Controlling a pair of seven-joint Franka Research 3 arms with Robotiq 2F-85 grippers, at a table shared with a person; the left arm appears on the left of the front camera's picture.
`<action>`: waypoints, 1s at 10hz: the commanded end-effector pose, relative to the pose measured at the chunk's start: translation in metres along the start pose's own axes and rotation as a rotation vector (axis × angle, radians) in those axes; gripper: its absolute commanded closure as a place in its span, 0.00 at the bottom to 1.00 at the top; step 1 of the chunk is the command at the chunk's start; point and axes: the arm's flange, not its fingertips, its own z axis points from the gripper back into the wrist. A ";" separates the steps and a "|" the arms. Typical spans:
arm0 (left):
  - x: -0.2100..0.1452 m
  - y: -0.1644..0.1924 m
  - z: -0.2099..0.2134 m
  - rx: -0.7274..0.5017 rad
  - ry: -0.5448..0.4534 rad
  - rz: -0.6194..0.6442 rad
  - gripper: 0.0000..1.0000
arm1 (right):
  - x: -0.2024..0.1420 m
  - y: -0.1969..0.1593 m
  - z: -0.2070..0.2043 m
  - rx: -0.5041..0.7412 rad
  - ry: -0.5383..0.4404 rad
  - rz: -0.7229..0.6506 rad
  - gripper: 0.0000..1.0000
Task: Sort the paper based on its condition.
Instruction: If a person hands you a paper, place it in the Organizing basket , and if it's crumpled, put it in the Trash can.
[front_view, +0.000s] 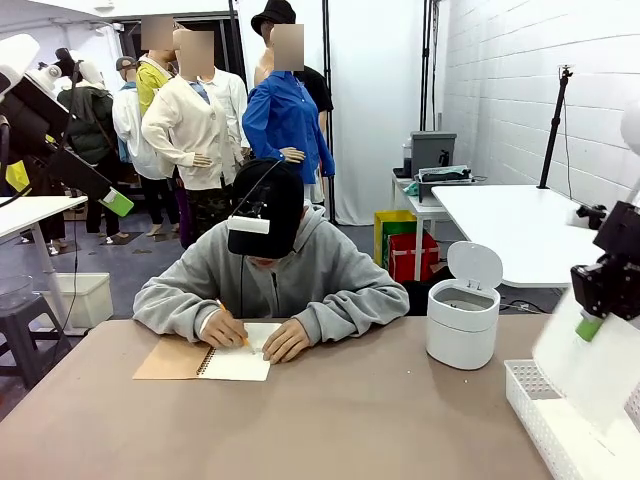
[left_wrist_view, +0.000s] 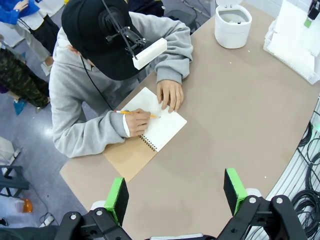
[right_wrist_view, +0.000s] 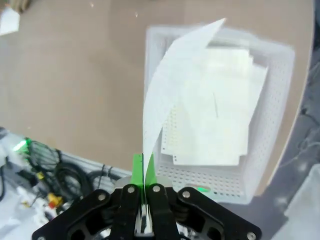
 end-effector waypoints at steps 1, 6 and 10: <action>-0.001 0.001 0.001 -0.007 -0.004 0.002 0.00 | -0.002 0.003 -0.003 0.072 -0.025 -0.085 1.00; -0.001 0.001 0.001 -0.007 -0.004 0.002 0.00 | -0.001 -0.001 -0.001 0.015 0.001 -0.023 1.00; -0.001 0.001 0.001 -0.007 -0.004 0.002 0.00 | -0.005 -0.021 -0.041 0.021 0.013 0.001 1.00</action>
